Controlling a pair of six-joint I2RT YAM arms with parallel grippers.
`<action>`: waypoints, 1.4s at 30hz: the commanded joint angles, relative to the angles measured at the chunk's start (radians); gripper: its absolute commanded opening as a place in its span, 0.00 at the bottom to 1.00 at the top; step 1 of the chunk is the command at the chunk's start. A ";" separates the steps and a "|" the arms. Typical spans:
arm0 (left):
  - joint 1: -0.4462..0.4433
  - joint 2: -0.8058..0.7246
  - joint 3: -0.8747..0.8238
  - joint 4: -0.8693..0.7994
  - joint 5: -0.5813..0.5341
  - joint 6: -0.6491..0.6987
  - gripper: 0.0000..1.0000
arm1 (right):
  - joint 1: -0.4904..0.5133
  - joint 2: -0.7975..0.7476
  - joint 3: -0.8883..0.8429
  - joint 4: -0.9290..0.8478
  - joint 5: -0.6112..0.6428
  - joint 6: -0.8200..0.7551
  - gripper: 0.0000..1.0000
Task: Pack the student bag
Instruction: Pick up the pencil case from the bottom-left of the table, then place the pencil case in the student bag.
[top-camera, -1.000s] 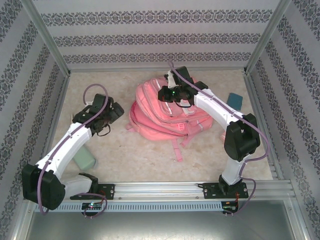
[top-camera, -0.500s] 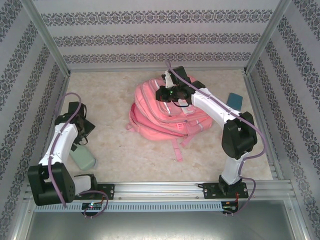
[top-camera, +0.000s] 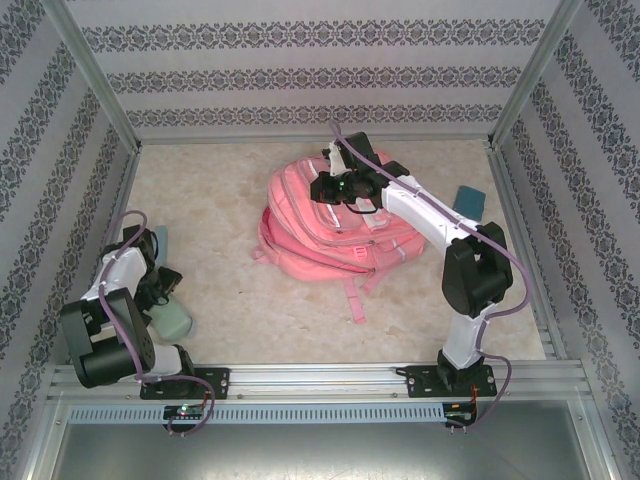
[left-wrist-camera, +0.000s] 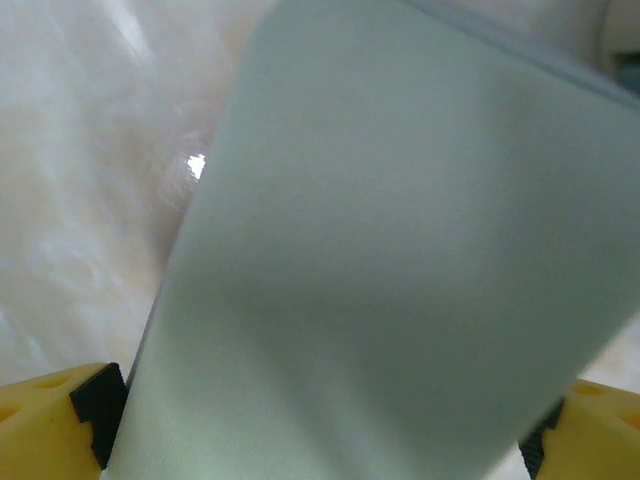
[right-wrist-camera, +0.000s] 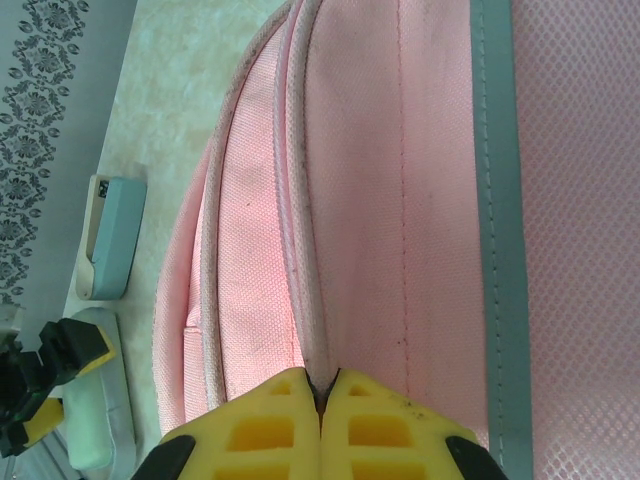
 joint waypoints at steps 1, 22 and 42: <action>0.021 0.029 -0.031 0.050 0.035 0.013 1.00 | 0.007 0.003 0.049 0.051 -0.009 0.001 0.00; -0.008 -0.188 -0.060 0.039 0.141 -0.008 0.80 | 0.002 -0.037 0.100 0.027 -0.032 0.017 0.00; -0.673 0.062 0.396 0.189 0.141 -0.263 0.77 | -0.117 -0.131 0.093 0.155 -0.286 0.145 0.00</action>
